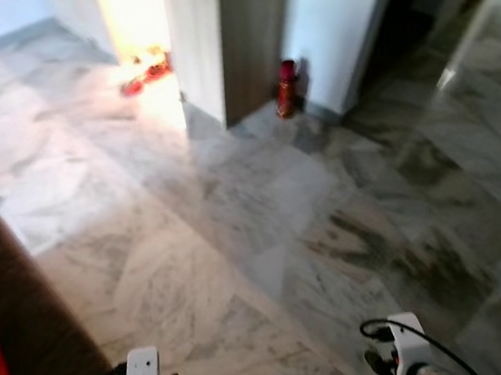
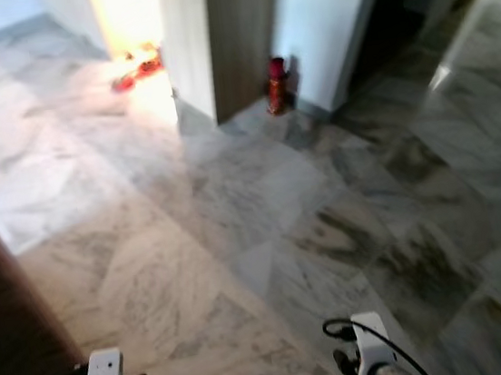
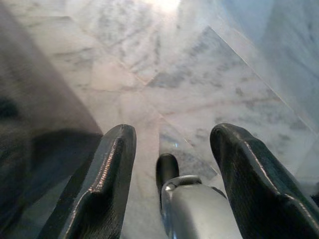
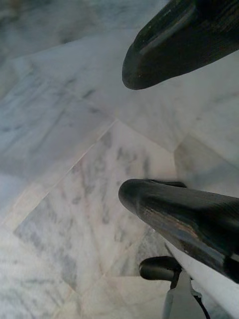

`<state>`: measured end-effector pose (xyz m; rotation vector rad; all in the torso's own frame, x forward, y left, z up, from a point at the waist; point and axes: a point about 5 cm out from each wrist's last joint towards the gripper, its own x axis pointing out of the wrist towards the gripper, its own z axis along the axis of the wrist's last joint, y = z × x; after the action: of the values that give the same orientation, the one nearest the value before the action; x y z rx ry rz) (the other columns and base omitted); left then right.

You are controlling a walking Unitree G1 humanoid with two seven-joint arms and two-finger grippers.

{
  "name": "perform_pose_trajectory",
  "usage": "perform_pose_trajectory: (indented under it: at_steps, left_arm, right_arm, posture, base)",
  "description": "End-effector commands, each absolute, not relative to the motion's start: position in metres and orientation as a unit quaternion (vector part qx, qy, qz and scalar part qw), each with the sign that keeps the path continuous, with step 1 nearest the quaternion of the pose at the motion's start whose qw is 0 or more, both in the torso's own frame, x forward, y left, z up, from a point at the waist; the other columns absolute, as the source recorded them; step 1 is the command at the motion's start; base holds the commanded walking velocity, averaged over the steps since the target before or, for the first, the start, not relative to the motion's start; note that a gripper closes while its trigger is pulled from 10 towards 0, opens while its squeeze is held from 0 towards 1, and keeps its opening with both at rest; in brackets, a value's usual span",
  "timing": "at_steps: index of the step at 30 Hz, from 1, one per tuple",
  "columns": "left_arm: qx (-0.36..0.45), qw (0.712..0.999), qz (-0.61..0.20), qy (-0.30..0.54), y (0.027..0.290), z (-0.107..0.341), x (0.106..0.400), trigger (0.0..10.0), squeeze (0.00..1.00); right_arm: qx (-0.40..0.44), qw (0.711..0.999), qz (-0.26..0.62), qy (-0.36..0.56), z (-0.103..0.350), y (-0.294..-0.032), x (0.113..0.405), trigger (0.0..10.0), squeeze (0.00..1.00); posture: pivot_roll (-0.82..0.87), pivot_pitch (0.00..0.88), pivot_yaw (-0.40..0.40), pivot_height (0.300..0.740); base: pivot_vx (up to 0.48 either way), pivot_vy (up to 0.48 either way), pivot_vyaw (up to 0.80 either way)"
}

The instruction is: Move the pillow to the sofa from floor

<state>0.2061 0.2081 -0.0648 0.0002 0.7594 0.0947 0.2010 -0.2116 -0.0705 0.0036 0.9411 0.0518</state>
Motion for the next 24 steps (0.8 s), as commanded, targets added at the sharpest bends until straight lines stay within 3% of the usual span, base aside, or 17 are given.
perform_pose_trajectory:
  at_steps: [1,7,19,24]
  left_arm:
    - [0.002,0.925,0.042,0.378,0.2075,-0.0672,0.2025,10.0,0.00]
    - [0.002,0.924,0.042,0.379,0.2076,-0.0674,0.2022,10.0,0.00]
    - [0.030,0.923,0.058,0.380,0.2108,-0.0673,0.2014,10.0,0.00]
    - [0.008,0.924,0.072,0.375,0.2148,-0.0666,0.2008,10.0,0.00]
  right_arm:
    - [0.003,0.889,0.024,0.458,-0.0714,-0.2127,0.1991,10.0,0.00]
    - [0.002,0.889,0.023,0.457,-0.0714,-0.2126,0.1992,10.0,0.00]
    - [0.009,0.892,0.020,0.451,-0.0714,-0.2121,0.1989,10.0,0.00]
    - [0.023,0.893,0.021,0.449,-0.0723,-0.2058,0.1993,10.0,0.00]
  posture:
    - [0.19,0.120,-0.065,0.740]
    - [0.19,0.119,-0.064,0.740]
    - [0.19,0.111,-0.063,0.740]
    - [0.18,0.099,-0.027,0.740]
  base:
    - [0.000,0.000,-0.64]
    - [0.000,0.000,-0.63]
    - [0.000,0.000,0.00]
    - [0.000,0.000,0.00]
